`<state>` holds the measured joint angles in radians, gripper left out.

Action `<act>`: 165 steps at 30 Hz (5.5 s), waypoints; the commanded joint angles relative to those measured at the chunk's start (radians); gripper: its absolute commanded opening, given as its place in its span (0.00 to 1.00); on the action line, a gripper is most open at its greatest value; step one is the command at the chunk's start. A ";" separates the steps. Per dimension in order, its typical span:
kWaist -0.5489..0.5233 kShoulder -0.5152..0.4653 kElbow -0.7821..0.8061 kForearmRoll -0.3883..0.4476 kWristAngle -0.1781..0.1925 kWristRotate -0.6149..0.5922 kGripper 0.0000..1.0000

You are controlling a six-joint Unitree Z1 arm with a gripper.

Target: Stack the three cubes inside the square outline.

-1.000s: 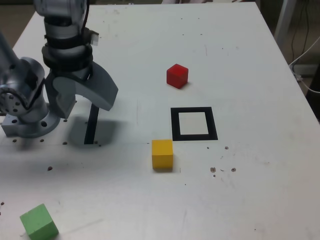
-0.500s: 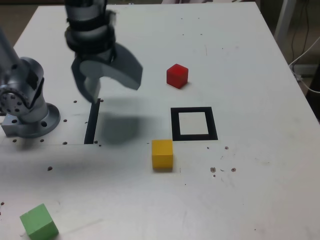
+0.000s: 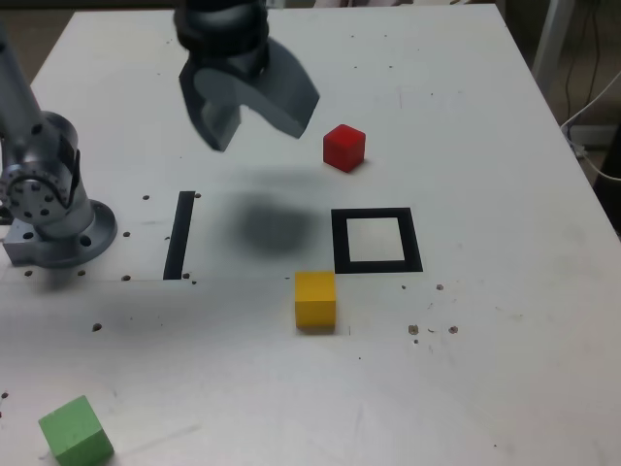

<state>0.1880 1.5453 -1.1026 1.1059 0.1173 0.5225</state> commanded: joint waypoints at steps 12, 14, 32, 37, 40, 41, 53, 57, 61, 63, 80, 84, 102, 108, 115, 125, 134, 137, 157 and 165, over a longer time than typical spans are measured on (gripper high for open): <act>0.138 0.195 -0.198 0.029 0.008 0.289 0.98; 0.152 0.228 -0.219 0.026 0.012 0.305 0.97; 0.214 0.445 -0.329 -0.006 0.017 0.359 0.93; 0.207 0.467 -0.318 -0.023 0.016 0.360 0.89; 0.199 0.478 -0.307 -0.034 0.016 0.360 0.85; 0.195 0.482 -0.303 -0.038 0.016 0.359 0.83; 0.156 0.499 -0.278 -0.081 0.037 0.324 0.42; 0.148 0.497 -0.274 -0.089 0.041 0.321 0.32; 0.147 0.497 -0.267 -0.095 0.041 0.317 0.30; 0.146 0.496 -0.265 -0.096 0.042 0.315 0.30; 0.078 0.435 -0.281 -0.067 0.009 0.179 0.30; 0.031 0.409 -0.302 -0.026 -0.009 0.069 0.30; -0.187 0.423 -0.359 0.044 -0.129 -0.418 0.30; -0.224 0.457 -0.368 0.042 -0.148 -0.484 0.30; -0.236 0.489 -0.372 0.034 -0.162 -0.503 0.30; -0.237 0.530 -0.375 0.008 -0.167 -0.505 0.30; -0.227 0.547 -0.374 -0.006 -0.163 -0.504 0.30; -0.222 0.551 -0.371 -0.007 -0.162 -0.504 0.31; -0.216 0.517 -0.337 -0.021 -0.146 -0.502 0.99; -0.218 0.411 -0.288 -0.003 -0.097 -0.534 0.99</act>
<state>-0.0299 1.9793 -1.4022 1.0961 0.0161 -0.0045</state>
